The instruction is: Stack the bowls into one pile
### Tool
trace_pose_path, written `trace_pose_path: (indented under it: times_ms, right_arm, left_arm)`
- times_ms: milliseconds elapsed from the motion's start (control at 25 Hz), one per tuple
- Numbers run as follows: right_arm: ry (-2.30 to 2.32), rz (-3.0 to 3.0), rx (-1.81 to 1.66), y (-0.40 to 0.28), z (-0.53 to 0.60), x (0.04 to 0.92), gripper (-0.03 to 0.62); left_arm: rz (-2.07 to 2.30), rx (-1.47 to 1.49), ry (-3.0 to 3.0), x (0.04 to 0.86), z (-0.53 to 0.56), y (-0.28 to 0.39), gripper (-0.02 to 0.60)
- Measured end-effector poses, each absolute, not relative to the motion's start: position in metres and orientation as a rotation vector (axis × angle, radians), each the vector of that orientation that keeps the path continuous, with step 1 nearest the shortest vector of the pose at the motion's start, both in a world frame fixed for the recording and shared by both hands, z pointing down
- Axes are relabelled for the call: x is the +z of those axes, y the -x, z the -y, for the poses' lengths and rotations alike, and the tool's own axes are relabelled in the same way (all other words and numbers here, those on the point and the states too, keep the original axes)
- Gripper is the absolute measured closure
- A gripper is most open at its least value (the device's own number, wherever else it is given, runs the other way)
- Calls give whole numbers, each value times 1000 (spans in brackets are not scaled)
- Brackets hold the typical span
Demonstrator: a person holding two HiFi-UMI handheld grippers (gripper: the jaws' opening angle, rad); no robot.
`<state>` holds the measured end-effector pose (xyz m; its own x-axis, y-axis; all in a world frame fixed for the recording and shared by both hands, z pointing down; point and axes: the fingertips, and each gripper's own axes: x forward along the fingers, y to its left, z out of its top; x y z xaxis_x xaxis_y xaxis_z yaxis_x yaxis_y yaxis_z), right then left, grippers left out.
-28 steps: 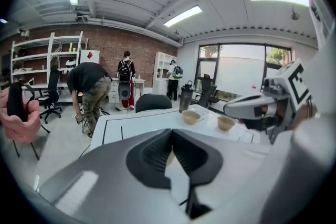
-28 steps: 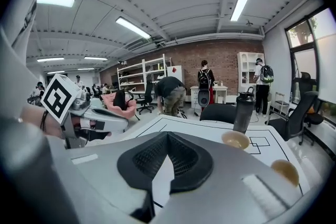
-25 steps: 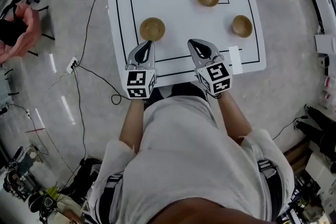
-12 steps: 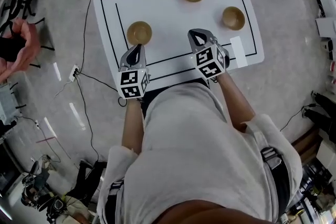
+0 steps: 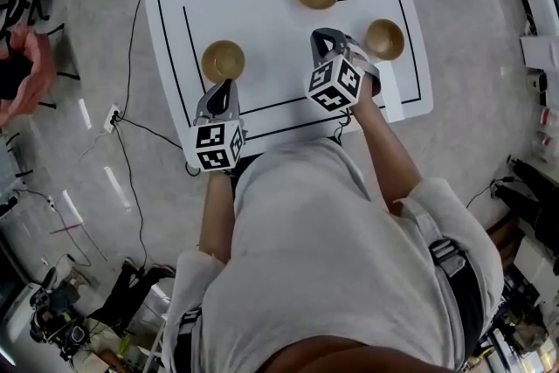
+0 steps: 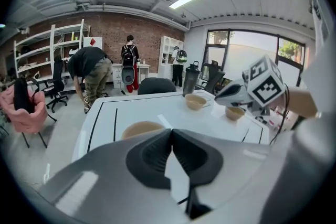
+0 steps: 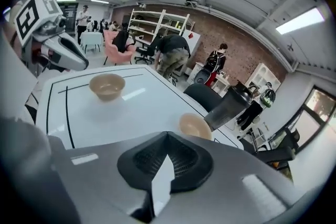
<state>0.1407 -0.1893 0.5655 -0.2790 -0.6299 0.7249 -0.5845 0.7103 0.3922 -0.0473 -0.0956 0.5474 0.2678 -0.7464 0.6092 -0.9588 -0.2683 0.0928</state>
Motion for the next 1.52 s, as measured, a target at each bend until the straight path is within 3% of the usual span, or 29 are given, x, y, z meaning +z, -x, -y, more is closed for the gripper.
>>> trace_pose_path:
  times_ms: [600, 720, 1320, 1520]
  right_arm:
    - [-905, 1737, -237, -146, 250, 603, 592]
    - [-888, 1706, -260, -148, 256, 611, 551]
    - [-735, 1596, -396, -142, 269, 636, 517]
    - [-727, 1578, -405, -143, 270, 639, 569]
  left_arm:
    - [1555, 607, -1991, 562, 95, 72, 580]
    - [1546, 602, -1986, 564, 95, 70, 580]
    - [1517, 618, -2002, 567, 97, 58, 580]
    - [1516, 619, -1997, 566, 95, 60, 580]
